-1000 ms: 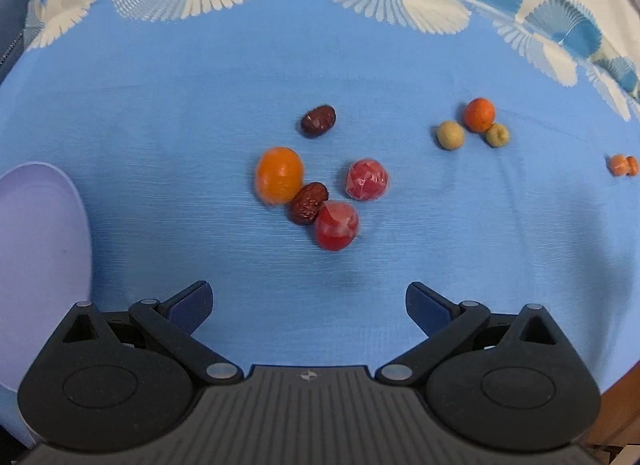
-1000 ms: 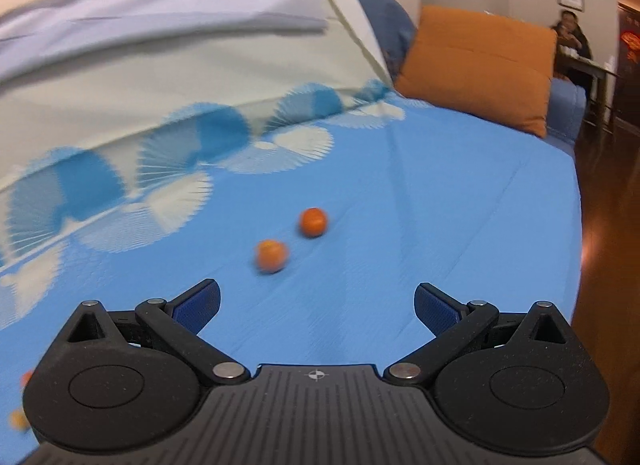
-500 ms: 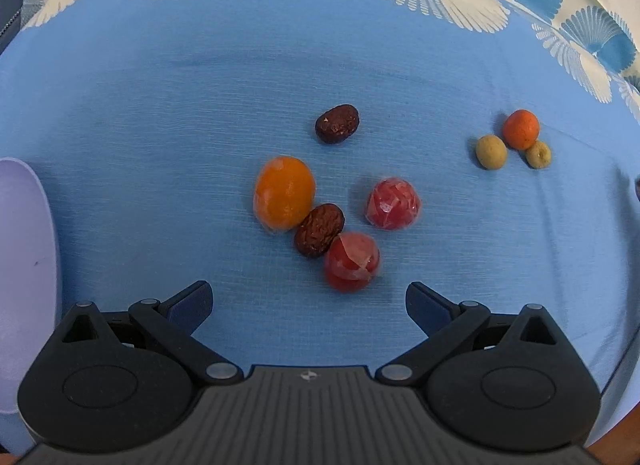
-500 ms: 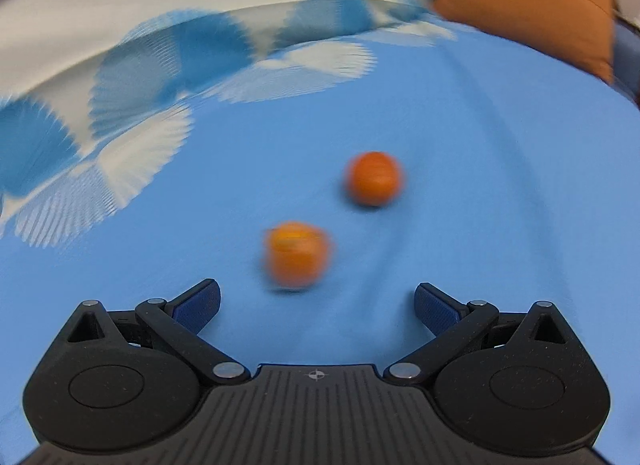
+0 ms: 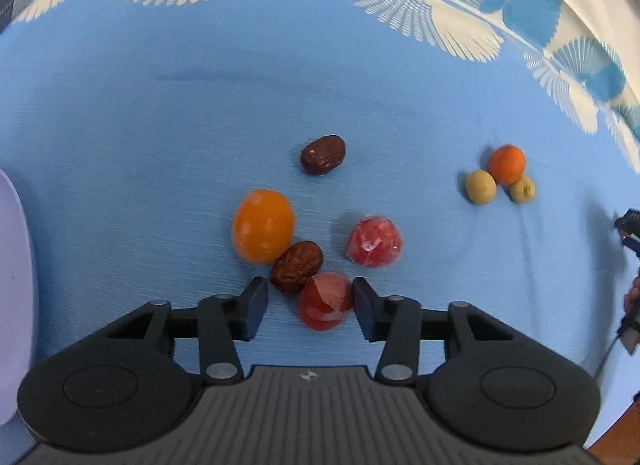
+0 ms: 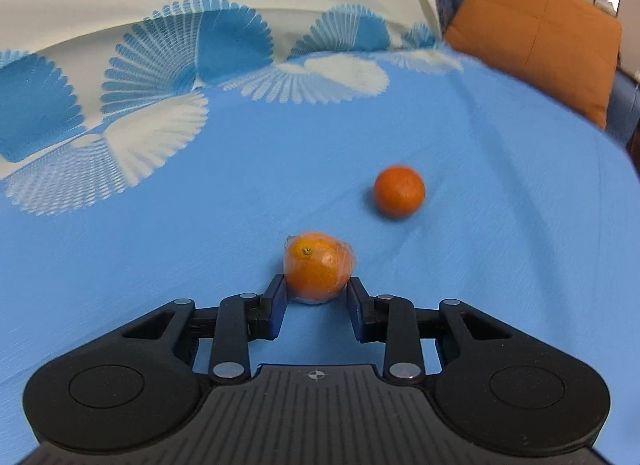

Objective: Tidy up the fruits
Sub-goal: 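Reach the left tool to a red plum while the right tool reaches an orange, then grasp the red plum with the left tool while the right tool grasps an orange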

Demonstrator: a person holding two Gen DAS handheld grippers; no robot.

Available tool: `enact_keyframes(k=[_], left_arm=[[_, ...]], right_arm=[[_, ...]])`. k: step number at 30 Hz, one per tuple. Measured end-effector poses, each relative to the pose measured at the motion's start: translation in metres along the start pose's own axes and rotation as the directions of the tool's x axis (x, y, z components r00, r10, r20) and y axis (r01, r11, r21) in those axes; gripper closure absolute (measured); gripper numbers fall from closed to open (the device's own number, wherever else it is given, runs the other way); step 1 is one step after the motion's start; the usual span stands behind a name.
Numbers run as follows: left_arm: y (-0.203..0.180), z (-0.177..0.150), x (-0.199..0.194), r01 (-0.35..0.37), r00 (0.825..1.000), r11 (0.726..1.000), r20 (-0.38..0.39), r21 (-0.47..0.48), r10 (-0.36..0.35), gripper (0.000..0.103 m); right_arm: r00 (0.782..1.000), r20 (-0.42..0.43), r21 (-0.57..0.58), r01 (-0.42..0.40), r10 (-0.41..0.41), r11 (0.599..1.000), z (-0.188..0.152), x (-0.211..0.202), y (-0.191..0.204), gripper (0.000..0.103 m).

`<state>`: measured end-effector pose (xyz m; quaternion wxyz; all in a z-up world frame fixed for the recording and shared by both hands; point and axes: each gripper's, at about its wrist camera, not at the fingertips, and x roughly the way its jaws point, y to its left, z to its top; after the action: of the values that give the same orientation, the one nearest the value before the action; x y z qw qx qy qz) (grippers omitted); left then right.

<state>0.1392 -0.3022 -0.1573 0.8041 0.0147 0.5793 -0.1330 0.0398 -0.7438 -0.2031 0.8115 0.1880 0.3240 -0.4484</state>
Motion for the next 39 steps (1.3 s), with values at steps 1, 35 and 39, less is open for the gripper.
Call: enact_keyframes(k=[1,35,39], left_arm=[[-0.001,-0.001,-0.001,0.010,1.000,1.000,-0.010,0.010,-0.010,0.072],[0.076,-0.051,-0.063,0.006,1.000,0.992,0.027,0.126,-0.010,0.072],[0.074,-0.050,-0.063,0.019,1.000,0.991,0.019,0.132,-0.022,0.072]], right_arm=[[1.000,-0.016,0.004,-0.026,0.026,1.000,-0.004,-0.009,0.000,0.069],[0.953,-0.062,-0.081,-0.302,0.297,0.950,-0.146,-0.219,0.074,0.019],[0.956,-0.099,-0.216,-0.290,0.275,0.932,-0.142,-0.180,0.114,0.035]])
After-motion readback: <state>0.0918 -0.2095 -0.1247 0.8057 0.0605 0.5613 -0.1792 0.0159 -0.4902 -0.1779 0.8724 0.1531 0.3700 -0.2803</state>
